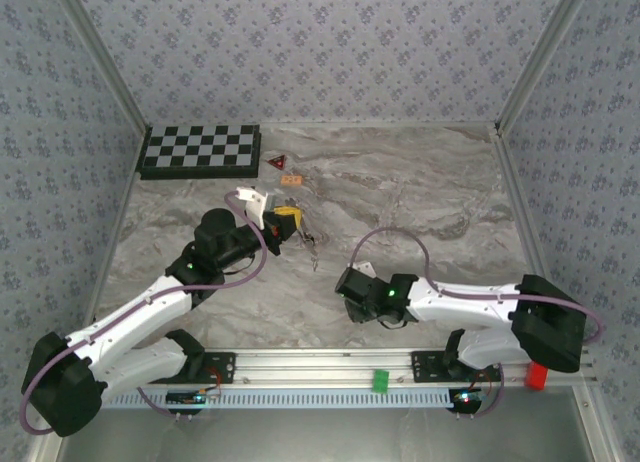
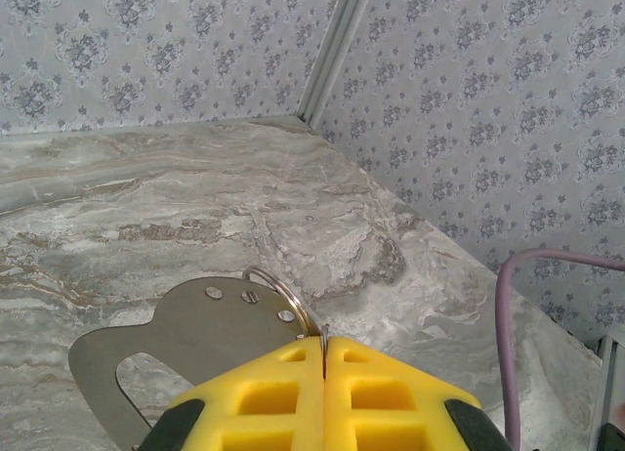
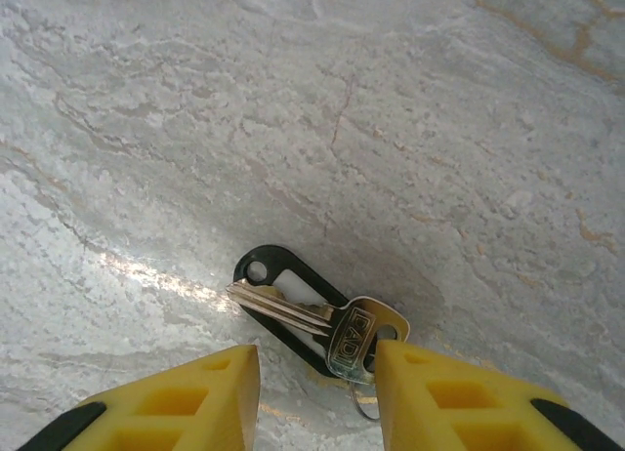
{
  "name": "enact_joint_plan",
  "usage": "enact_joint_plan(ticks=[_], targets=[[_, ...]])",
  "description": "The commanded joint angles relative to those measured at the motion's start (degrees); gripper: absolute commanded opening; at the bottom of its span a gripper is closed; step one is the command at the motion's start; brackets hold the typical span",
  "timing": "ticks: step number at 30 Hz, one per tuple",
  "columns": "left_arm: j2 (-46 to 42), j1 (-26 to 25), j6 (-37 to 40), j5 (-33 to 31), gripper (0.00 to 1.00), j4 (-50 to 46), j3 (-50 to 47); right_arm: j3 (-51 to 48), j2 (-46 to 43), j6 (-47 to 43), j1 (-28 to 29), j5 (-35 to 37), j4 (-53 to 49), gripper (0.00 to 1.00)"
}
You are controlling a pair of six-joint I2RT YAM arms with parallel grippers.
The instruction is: Put the keys on the keyring
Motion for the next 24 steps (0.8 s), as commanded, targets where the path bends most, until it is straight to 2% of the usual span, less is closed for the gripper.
enact_joint_plan(ticks=[1, 10, 15, 24], targets=[[-0.5, -0.4, -0.5, 0.5, 0.00, 2.6, 0.3, -2.8, -2.7, 3.2, -1.3, -1.7, 0.0, 0.36], [-0.3, -0.4, -0.5, 0.6, 0.00, 2.6, 0.4, -7.4, -7.7, 6.2, -4.1, -4.9, 2.3, 0.34], [-0.3, -0.4, -0.5, 0.7, 0.00, 2.6, 0.4, -10.2, -9.9, 6.9, -5.9, -7.0, 6.8, 0.28], [-0.2, -0.4, -0.6, 0.7, 0.00, 2.7, 0.4, -11.5, -9.0, 6.2, -7.1, -8.1, 10.3, 0.22]])
